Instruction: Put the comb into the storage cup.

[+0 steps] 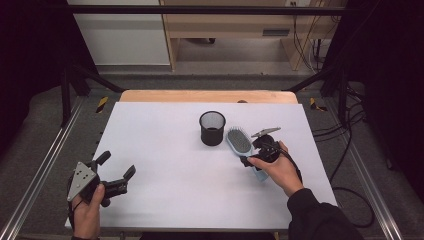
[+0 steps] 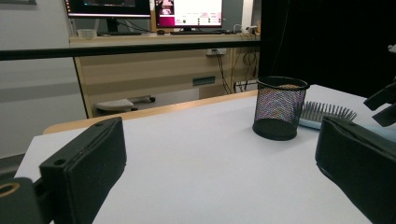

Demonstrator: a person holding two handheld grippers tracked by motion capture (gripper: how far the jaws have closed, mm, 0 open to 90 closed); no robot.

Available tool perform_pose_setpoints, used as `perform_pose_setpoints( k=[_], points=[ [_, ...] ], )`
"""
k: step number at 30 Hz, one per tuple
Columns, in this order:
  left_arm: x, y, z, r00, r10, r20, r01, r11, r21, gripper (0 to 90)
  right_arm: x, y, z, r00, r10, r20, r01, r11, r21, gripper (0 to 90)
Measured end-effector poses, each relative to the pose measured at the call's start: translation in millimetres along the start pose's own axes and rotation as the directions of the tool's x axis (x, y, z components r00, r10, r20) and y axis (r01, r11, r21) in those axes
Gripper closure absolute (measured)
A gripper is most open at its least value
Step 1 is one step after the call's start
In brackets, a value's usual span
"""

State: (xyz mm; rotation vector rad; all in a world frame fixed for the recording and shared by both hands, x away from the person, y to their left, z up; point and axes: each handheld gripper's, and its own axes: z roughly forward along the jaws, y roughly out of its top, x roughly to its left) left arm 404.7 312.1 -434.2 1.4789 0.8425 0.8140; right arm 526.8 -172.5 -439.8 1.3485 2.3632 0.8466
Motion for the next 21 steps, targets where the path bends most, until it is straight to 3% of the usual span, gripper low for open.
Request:
perform_pose_setpoints(
  k=[8,16,21],
  points=[
    [-0.4,-0.2,0.6,1.0000,0.000,0.007,0.000,1.0000,0.004,2.0,1.5,-2.4,11.7,1.0000,0.006,0.002,-0.006,0.999,0.047,9.0],
    [-0.4,-0.2,0.6,1.0000,0.001,0.008,-0.001,1.0000,0.006,2.1,2.3,-3.0,19.5,0.9995,0.030,0.005,-0.031,0.996,0.085,34.9],
    [-0.3,-0.1,0.7,1.0000,0.000,0.009,0.000,1.0000,0.006,2.1,1.4,-2.8,22.3,0.9990,0.041,0.018,-0.043,0.995,0.091,44.5]
  ],
)
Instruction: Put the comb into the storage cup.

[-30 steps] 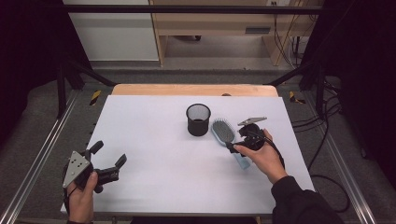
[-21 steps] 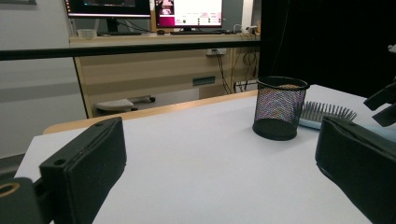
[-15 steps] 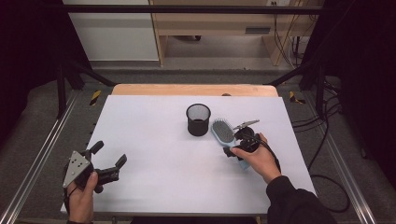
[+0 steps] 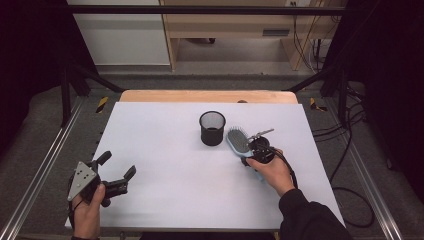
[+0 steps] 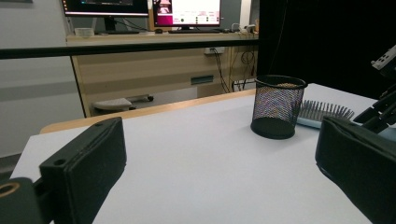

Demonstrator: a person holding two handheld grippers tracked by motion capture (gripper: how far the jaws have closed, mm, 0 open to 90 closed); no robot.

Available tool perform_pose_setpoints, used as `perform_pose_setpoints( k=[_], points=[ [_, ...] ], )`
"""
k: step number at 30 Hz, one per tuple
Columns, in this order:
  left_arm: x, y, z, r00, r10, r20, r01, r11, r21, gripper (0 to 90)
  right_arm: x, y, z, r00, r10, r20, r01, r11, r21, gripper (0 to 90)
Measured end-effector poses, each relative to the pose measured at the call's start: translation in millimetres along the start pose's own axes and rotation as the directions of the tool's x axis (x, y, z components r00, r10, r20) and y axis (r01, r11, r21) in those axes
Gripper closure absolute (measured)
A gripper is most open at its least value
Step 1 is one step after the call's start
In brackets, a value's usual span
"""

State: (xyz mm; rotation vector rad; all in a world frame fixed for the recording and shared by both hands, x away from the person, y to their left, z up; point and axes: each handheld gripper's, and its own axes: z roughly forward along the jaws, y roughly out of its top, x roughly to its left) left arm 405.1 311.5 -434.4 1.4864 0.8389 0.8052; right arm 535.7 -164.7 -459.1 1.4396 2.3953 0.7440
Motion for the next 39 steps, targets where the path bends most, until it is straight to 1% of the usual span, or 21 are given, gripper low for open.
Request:
perform_pose_setpoints(
  k=[4,8,13,14,19,25,29,30,32,34,35,38,39],
  points=[
    [0.0,0.0,0.0,1.0000,0.001,0.000,-0.001,1.0000,0.001,2.0,-0.1,0.7,1.5,1.0000,0.005,0.005,-0.005,1.000,0.002,49.1],
    [-0.1,-0.2,0.4,1.0000,-0.001,0.002,0.001,1.0000,0.003,2.0,0.9,0.2,2.7,0.9997,-0.005,0.025,0.005,1.000,0.003,52.7],
    [-0.4,-0.2,0.6,1.0000,0.002,0.004,-0.002,1.0000,0.004,2.1,1.5,-0.4,3.0,0.9991,0.001,0.042,-0.001,1.000,0.001,56.7],
    [-0.3,-0.2,0.6,1.0000,0.002,0.004,-0.002,1.0000,0.004,2.1,1.3,-0.6,3.2,0.9990,-0.007,0.044,0.007,1.000,-0.002,57.2],
    [-0.5,-0.1,0.7,1.0000,0.002,0.004,-0.002,1.0000,0.004,2.1,2.5,-2.8,2.8,0.9987,-0.011,0.050,0.011,1.000,-0.012,59.9],
    [-0.8,-0.2,0.9,1.0000,0.003,0.005,-0.003,1.0000,0.006,2.1,2.3,-4.4,1.7,0.9986,-0.008,0.053,0.009,1.000,-0.017,68.8],
    [-0.6,-0.1,0.8,1.0000,0.003,0.005,-0.003,1.0000,0.005,2.0,2.1,-4.4,1.7,0.9986,-0.011,0.053,0.012,1.000,-0.017,69.2],
    [-0.5,-0.1,0.8,1.0000,0.002,0.005,-0.002,1.0000,0.005,2.1,1.7,-4.6,1.7,0.9986,-0.014,0.052,0.016,1.000,-0.020,69.2],
    [-0.2,-0.1,0.6,1.0000,0.002,0.005,-0.002,1.0000,0.005,2.1,1.1,-5.3,1.2,0.9990,-0.007,0.045,0.008,1.000,-0.026,69.3],
    [0.1,-0.1,0.6,1.0000,-0.001,0.003,0.001,1.0000,0.003,2.0,-0.2,-6.8,-0.2,0.9987,-0.003,0.051,0.004,0.999,-0.033,69.3],
    [0.2,-0.2,0.7,1.0000,-0.002,0.003,0.002,1.0000,0.003,2.1,-1.7,-8.2,-1.4,0.9986,-0.004,0.052,0.007,0.999,-0.042,69.4],
    [0.2,-0.4,1.6,1.0000,0.002,0.004,-0.002,1.0000,0.008,2.1,-8.1,-14.3,-8.7,0.9987,0.015,0.048,-0.011,0.997,-0.081,69.4],
    [0.0,-0.5,1.8,1.0000,0.004,0.005,-0.004,0.9999,0.010,2.1,-10.4,-16.8,-12.3,0.9989,0.023,0.040,-0.020,0.995,-0.094,69.4]
  ],
)
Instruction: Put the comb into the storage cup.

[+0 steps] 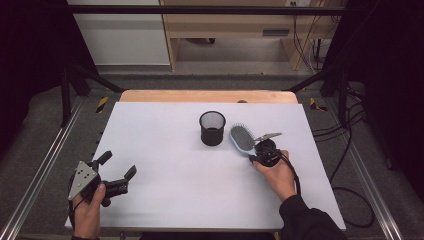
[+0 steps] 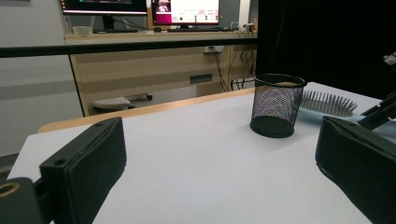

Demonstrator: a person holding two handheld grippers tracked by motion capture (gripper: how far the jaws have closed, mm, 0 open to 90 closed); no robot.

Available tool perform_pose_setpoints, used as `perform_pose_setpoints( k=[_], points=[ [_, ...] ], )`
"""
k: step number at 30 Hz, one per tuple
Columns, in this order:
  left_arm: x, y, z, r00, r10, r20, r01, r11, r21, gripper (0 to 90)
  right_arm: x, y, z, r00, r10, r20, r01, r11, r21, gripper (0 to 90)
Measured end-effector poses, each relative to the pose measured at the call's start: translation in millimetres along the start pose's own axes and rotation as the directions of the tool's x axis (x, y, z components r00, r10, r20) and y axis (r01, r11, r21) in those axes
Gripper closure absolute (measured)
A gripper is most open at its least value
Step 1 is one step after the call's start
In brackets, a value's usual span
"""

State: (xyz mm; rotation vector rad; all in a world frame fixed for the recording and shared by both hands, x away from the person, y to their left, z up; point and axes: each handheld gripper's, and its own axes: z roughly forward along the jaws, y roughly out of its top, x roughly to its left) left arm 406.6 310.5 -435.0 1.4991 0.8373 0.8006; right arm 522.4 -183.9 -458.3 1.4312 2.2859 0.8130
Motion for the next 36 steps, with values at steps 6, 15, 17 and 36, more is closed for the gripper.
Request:
perform_pose_setpoints(
  k=[6,15,17,36],
  points=[
    [-2.4,-1.3,3.3,1.0000,0.002,0.007,-0.002,0.9999,0.011,2.1,-8.6,-14.9,-23.0,0.9989,0.013,-0.046,-0.018,0.992,-0.123,69.4],
    [-12.9,-3.1,7.2,0.9995,-0.002,0.032,0.001,0.9995,0.031,2.2,-5.6,-27.2,-42.7,0.9937,0.002,-0.112,-0.034,0.959,-0.283,69.4],
    [-15.0,-1.7,7.3,0.9993,-0.004,0.038,0.003,0.9997,0.024,2.2,-3.6,-24.6,-50.4,0.9935,-0.003,-0.114,-0.032,0.951,-0.306,69.4],
    [-53.6,10.4,40.8,0.9819,-0.031,0.187,0.027,0.9993,0.027,1.7,22.1,-22.5,-69.8,0.9848,-0.068,-0.160,-0.015,0.883,-0.469,69.4]
  ],
)
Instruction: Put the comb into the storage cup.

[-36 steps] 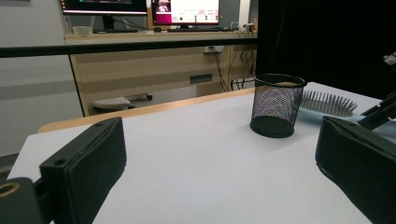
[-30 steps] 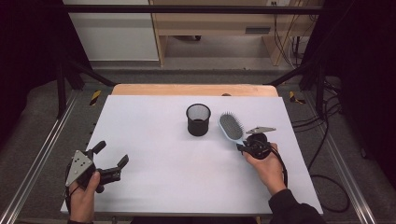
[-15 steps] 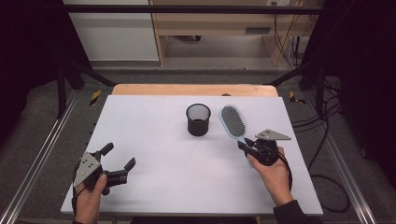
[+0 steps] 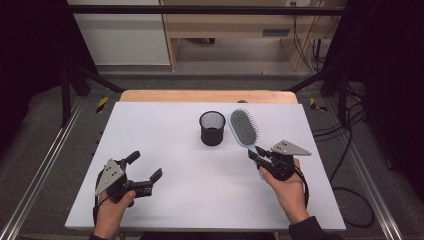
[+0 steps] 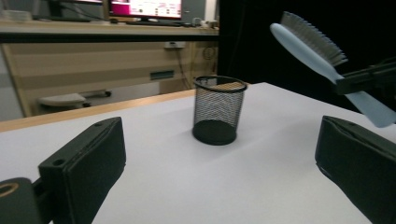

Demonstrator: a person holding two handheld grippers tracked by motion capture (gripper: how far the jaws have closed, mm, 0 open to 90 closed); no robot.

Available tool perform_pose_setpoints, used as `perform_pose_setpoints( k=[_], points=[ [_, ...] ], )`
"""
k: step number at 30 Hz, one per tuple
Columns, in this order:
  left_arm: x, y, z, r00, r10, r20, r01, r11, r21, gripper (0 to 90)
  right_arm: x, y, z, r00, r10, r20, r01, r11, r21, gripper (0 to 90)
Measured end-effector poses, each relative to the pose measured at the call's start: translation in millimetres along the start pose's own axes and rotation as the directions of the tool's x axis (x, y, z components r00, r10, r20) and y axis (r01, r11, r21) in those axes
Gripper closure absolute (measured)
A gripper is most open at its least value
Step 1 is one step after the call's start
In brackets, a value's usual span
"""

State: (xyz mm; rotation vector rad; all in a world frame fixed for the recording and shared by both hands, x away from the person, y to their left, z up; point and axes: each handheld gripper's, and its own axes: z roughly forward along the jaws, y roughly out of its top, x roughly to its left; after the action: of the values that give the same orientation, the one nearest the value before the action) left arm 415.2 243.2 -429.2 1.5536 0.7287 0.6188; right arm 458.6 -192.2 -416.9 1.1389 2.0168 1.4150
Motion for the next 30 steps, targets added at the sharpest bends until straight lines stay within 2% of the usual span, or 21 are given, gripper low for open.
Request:
perform_pose_setpoints(
  k=[1,5,8,12,16,19,22,26,30],
  points=[
    [-1.2,2.0,4.6,1.0000,0.009,0.005,-0.009,0.9999,0.014,1.8,2.3,0.6,1.5,1.0000,0.000,-0.005,0.000,1.000,-0.002,69.4],
    [-5.1,14.5,24.7,0.9993,-0.004,0.038,0.004,0.9999,0.012,2.1,14.2,3.6,8.7,0.9998,-0.014,-0.016,0.014,1.000,-0.006,69.4],
    [-8.1,27.9,40.1,0.9974,-0.028,0.066,0.029,0.9995,-0.014,2.3,23.3,6.8,13.4,0.9994,-0.027,-0.021,0.027,1.000,-0.013,69.4],
    [-12.6,45.9,58.4,0.9972,-0.036,0.065,0.040,0.9977,-0.055,2.2,30.8,13.2,18.7,0.9976,-0.062,-0.030,0.061,0.998,-0.028,69.4],
    [-16.9,49.9,70.9,0.9941,-0.068,0.085,0.073,0.9956,-0.057,2.4,34.7,16.4,27.6,0.9974,-0.044,-0.057,0.041,0.998,-0.041,69.4],
    [-19.7,47.1,71.2,0.9935,-0.073,0.088,0.077,0.9962,-0.040,2.8,39.3,14.7,33.9,0.9956,-0.063,-0.069,0.060,0.997,-0.047,69.4],
    [-19.8,45.8,64.0,0.9918,-0.089,0.092,0.094,0.9944,-0.049,2.9,44.8,13.7,36.3,0.9940,-0.078,-0.077,0.075,0.996,-0.042,69.4],
    [-19.0,41.1,54.8,0.9926,-0.084,0.088,0.088,0.9951,-0.045,2.7,55.2,11.8,34.9,0.9916,-0.085,-0.097,0.081,0.995,-0.051,69.4],
    [-21.2,36.8,54.4,0.9935,-0.082,0.079,0.085,0.9958,-0.036,2.5,66.0,9.5,35.0,0.9879,-0.097,-0.121,0.091,0.994,-0.055,69.4]
  ],
)
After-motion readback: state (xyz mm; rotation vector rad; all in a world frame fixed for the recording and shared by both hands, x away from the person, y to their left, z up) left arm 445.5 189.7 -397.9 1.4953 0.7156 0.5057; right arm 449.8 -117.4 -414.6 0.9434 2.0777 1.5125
